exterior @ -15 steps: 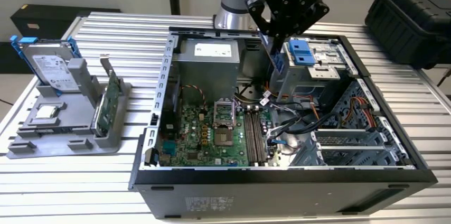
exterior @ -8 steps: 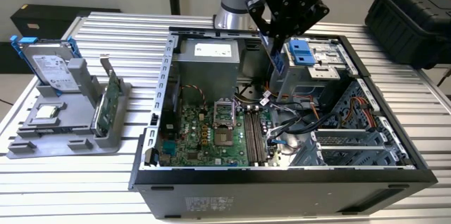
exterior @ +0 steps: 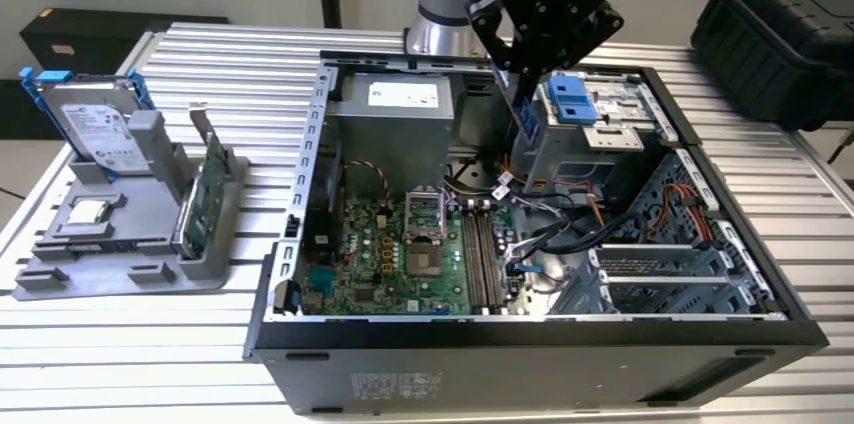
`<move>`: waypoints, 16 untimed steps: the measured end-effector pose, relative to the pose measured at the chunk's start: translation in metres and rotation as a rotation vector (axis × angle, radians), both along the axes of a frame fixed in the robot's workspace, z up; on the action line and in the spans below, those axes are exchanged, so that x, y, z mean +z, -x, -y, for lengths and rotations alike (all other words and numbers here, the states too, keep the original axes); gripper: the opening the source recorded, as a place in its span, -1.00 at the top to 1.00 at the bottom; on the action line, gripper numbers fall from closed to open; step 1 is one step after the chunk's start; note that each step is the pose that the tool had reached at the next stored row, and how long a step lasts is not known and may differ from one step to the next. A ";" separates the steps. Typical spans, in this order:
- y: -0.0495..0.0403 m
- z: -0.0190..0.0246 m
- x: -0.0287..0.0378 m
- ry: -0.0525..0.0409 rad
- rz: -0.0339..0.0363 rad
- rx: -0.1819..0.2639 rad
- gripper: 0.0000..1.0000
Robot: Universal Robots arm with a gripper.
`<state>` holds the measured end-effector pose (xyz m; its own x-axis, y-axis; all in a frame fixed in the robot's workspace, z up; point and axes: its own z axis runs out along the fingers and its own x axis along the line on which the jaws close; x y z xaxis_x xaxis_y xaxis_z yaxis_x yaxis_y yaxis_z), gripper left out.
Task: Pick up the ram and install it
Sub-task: 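Insert the ram into the slot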
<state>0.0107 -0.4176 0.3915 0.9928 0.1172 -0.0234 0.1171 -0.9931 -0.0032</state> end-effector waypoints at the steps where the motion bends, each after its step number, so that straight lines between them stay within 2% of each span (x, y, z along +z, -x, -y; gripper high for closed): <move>1: -0.0001 0.0000 -0.0003 0.0000 0.0000 0.000 1.00; 16: -0.0004 0.0000 -0.0052 0.0001 0.0000 0.000 1.00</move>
